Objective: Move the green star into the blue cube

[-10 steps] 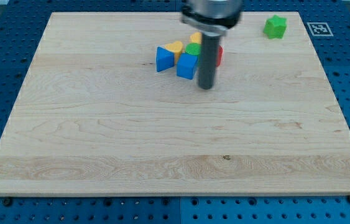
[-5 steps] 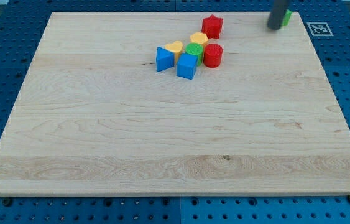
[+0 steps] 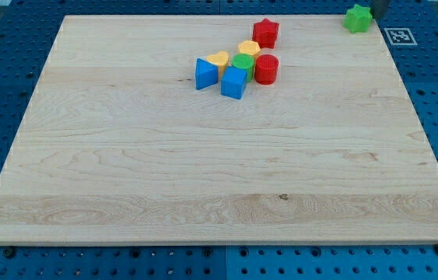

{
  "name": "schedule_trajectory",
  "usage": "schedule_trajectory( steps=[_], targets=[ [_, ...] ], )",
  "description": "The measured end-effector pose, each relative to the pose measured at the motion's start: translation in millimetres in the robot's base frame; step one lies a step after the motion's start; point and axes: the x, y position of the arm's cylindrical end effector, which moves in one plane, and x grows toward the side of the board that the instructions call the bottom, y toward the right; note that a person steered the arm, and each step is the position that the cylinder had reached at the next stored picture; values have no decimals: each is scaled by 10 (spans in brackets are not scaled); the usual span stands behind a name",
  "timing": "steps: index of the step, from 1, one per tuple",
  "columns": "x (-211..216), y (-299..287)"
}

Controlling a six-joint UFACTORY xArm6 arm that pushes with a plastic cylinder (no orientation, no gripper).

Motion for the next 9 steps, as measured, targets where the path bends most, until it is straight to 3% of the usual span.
schedule_trajectory(
  steps=[1, 2, 4, 5, 7, 8, 9],
  targets=[
    [247, -597],
    [611, -727],
    [247, -931],
    [402, -1165],
    [1290, -710],
    [1485, -663],
    [1213, -579]
  ],
)
